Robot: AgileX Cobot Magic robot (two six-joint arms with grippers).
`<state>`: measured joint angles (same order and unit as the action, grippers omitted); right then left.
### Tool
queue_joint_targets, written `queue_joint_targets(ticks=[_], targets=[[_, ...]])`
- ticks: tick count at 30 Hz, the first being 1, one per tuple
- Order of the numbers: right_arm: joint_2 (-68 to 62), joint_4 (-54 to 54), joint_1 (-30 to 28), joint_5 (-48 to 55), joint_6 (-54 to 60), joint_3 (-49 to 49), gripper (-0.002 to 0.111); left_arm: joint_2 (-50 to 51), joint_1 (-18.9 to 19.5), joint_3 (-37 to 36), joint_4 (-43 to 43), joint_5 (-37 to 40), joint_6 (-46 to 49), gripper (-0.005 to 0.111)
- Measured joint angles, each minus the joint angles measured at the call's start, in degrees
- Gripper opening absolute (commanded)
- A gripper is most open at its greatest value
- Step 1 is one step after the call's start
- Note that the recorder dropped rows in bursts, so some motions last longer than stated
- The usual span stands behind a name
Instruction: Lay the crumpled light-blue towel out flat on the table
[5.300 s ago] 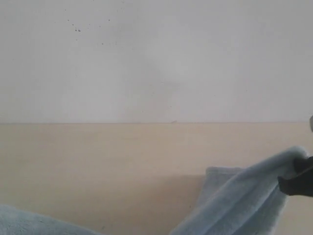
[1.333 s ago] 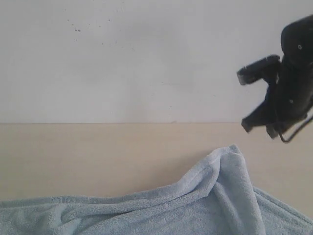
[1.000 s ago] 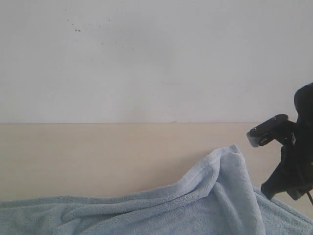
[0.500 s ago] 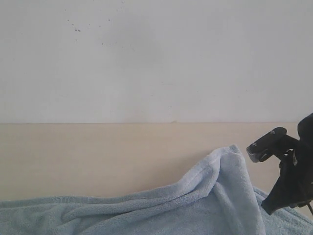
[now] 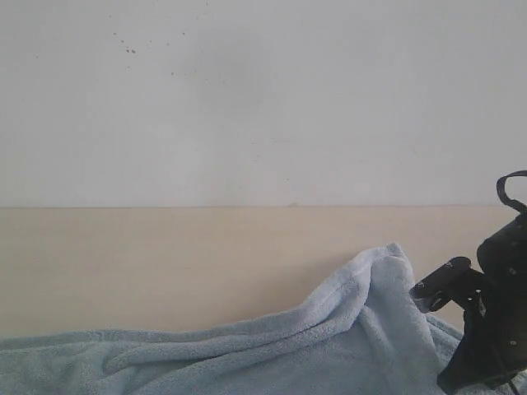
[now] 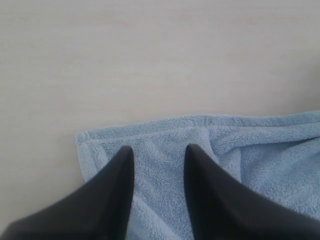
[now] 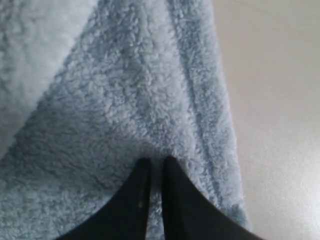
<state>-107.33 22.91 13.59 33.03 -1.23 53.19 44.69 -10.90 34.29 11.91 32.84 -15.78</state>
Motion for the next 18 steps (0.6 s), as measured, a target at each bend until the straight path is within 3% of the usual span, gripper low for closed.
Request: queue_joint_targets(ticks=[11, 18], targets=[[0.0, 0.5, -1.0, 0.2, -1.2, 0.0, 0.009, 0.0, 0.0, 0.0, 0.0, 0.1, 0.2, 0.033], [2.0, 0.2, -8.0, 2.9, -4.5, -4.8, 0.009, 0.0, 0.0, 0.0, 0.0, 0.2, 0.2, 0.033]])
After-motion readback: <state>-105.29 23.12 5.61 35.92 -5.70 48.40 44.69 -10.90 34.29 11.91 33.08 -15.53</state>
